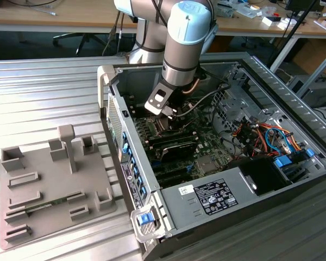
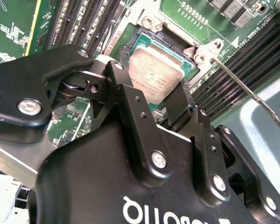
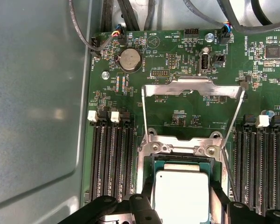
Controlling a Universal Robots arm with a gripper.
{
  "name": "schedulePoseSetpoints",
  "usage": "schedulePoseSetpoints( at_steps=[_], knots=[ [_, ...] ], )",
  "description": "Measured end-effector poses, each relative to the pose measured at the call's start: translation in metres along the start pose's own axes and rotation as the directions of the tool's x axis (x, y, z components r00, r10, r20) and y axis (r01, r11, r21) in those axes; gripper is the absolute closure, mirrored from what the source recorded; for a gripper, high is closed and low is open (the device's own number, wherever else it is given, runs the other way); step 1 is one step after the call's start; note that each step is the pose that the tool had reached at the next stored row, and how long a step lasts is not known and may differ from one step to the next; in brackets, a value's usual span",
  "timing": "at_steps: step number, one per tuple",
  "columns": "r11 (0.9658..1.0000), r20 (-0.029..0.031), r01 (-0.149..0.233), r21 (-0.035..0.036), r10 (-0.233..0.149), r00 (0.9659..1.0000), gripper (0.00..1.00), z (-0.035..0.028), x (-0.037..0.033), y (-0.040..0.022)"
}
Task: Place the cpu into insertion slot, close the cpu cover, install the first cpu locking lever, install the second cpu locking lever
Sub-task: 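Place the cpu into insertion slot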
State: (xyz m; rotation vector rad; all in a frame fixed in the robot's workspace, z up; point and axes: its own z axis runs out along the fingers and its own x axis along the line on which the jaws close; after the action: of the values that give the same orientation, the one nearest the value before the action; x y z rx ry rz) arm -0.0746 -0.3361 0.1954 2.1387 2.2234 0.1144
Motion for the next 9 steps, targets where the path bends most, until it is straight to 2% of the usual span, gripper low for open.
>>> schedulePoseSetpoints(
  at_steps=[9],
  knots=[
    [1.0,0.0003,0.0,-0.0002,0.0,1.0,0.45,0.002,-0.0001,0.0011]
  ],
)
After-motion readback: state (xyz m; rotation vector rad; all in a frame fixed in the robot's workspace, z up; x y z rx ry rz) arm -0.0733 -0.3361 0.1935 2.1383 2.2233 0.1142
